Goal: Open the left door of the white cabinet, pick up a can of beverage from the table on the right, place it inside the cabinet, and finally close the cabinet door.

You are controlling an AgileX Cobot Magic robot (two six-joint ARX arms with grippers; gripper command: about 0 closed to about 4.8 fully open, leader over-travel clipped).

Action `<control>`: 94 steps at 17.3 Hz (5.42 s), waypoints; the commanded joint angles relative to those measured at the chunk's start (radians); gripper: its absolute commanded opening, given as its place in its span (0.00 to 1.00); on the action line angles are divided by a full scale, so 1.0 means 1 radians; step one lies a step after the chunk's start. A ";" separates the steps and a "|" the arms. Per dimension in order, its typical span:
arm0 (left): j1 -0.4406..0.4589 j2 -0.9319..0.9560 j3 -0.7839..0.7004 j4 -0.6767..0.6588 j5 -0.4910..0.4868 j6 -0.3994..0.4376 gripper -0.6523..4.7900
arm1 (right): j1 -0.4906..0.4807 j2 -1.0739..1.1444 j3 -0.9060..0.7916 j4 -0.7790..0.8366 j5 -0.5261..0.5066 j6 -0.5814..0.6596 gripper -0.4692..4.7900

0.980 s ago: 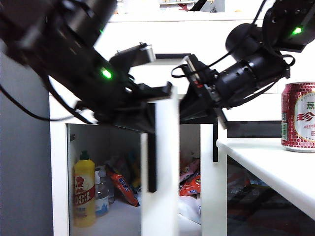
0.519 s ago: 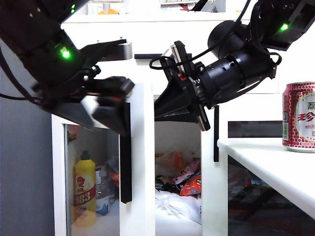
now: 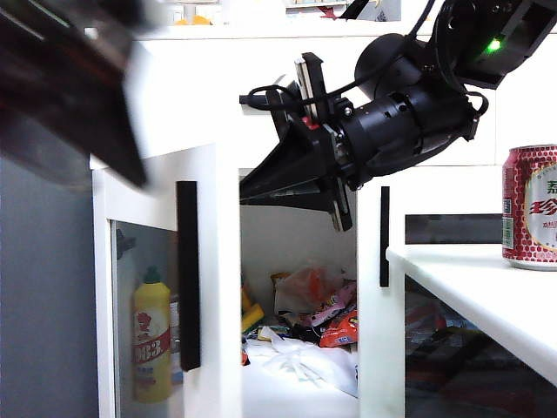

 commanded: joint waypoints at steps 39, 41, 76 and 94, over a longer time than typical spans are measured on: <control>-0.001 -0.557 0.018 0.125 0.219 -0.249 0.46 | -0.280 -1.194 0.113 -0.672 0.907 -0.264 0.10; -0.001 -0.494 0.018 0.245 0.232 -0.244 0.82 | -0.286 -1.330 0.040 -0.767 0.962 -0.212 0.23; -0.164 0.739 0.208 1.351 0.407 -0.131 1.00 | -0.286 -1.636 -0.372 -0.280 1.246 -0.258 1.00; -0.232 1.300 0.842 1.183 0.229 -0.133 1.00 | -0.285 -1.637 -0.132 -0.451 1.317 -0.377 1.00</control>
